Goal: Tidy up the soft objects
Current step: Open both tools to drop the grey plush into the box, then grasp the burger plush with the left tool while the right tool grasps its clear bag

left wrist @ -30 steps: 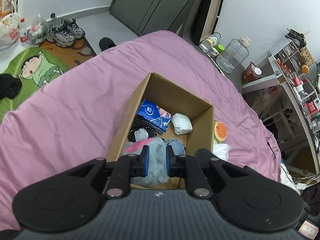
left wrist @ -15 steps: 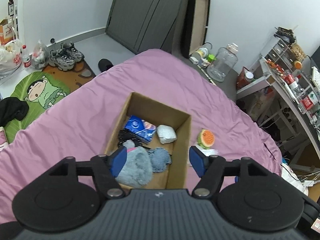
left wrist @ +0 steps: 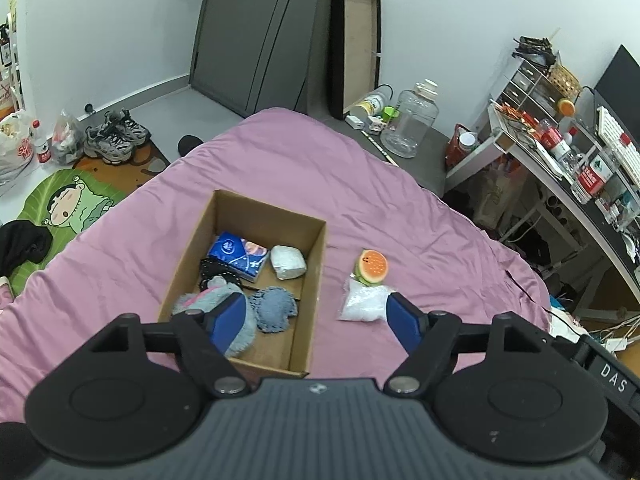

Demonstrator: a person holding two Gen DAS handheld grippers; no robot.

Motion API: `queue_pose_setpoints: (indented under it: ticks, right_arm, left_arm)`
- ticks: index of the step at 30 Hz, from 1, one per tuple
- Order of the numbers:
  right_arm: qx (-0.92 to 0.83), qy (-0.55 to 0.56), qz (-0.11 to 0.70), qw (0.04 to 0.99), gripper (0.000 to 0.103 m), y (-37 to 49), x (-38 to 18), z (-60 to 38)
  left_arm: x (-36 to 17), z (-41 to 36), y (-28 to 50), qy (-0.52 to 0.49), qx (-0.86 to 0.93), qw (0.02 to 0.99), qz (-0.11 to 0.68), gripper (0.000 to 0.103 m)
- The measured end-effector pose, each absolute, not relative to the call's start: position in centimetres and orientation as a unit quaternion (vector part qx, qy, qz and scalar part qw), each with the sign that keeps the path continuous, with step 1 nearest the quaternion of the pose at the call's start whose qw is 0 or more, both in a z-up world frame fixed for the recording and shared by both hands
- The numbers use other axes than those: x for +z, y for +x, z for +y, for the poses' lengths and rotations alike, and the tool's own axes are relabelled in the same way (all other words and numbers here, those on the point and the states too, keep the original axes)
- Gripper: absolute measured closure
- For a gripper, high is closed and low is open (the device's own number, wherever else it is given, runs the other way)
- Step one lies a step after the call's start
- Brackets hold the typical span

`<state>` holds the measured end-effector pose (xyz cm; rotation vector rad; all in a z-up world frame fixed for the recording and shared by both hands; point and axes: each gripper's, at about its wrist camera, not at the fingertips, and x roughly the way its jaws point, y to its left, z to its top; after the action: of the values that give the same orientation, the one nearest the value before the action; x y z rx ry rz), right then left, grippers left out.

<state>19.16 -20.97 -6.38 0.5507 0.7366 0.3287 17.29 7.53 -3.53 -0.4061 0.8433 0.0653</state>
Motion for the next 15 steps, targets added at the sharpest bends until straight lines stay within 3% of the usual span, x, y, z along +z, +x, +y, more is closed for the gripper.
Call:
queue_pose_setpoints:
  ticks: [15]
  right_arm:
    - [0.143,0.311,0.357,0.869,0.025,20.0,-8.4,-25.0]
  left_arm:
    - [-3.7,3.2,18.8,-0.176,0.028,0.894,0.410,0.026]
